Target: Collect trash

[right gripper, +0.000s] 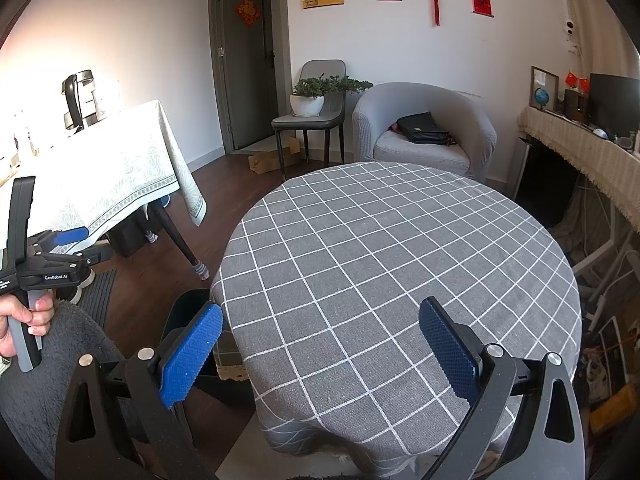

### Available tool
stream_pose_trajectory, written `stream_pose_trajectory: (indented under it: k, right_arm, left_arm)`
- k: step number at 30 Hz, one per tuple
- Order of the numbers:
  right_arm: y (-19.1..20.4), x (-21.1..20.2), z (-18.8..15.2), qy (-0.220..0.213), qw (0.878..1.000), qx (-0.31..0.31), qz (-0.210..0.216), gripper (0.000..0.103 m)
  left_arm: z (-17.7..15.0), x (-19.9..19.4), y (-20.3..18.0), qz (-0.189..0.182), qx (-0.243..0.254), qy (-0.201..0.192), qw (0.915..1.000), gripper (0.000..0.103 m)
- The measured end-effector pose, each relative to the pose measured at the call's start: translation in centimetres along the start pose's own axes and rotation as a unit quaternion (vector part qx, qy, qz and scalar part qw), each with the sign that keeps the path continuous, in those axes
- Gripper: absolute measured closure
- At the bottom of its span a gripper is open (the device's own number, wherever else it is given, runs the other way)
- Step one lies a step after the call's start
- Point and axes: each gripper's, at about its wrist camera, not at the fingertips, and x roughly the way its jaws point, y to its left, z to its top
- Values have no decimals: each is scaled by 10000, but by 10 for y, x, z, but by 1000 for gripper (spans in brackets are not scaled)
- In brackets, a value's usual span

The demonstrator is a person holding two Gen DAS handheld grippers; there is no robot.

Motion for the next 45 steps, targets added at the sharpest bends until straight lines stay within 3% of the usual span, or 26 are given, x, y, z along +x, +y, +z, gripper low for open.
stream_pose_trajectory:
  k: [45]
  right_arm:
    - [-2,3,-2,52,10000,13,18,4]
  left_arm:
    - [-3,3,-3,2,47,48,10000,4]
